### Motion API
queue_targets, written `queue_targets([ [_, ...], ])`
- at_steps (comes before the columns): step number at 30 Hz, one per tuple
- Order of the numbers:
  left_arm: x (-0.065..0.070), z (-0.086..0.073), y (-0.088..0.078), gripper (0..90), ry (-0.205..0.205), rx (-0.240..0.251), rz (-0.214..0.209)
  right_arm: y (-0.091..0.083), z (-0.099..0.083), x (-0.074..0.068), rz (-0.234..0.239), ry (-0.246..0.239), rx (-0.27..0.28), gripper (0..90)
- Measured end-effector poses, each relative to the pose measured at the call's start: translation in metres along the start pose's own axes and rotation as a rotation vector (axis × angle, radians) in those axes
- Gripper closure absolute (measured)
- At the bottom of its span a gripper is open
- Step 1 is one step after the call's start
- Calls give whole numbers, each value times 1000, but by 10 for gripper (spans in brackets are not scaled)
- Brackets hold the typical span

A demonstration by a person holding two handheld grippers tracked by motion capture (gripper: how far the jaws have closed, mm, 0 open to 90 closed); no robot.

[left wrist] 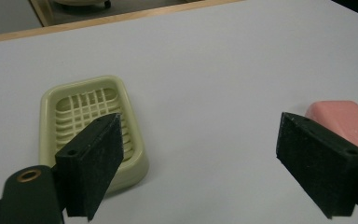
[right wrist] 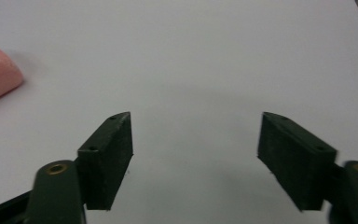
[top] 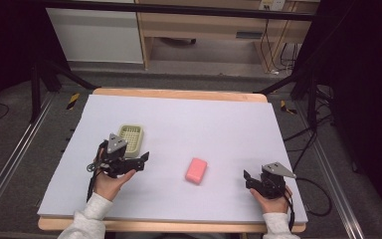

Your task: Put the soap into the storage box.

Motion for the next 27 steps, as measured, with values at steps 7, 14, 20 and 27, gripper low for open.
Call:
queue_targets([
  [7, 14, 8, 11, 147, 22, 0, -23, 0, 0, 2, -14, 4, 1, 266],
  [14, 26, 12, 20, 152, 50, -22, -37, 0, 1, 3, -3, 11, 0, 281],
  [20, 34, 13, 27, 153, 52, -37, -48, -1, 1, 4, 1, 25, 1, 276],
  [27, 46, 13, 38, 154, 53, -60, -77, -1, 2, 2, 7, 19, 4, 279],
])
Point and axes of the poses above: each handheld gripper's, and its own axes: y roughly forward along the jaws, z roughly out of its top, x roughly to its right, the point moved 3 cm from there along y, roughly forward along the jaws, and after that the axes turned 11 degrees about -z, right-handed, at the moved point
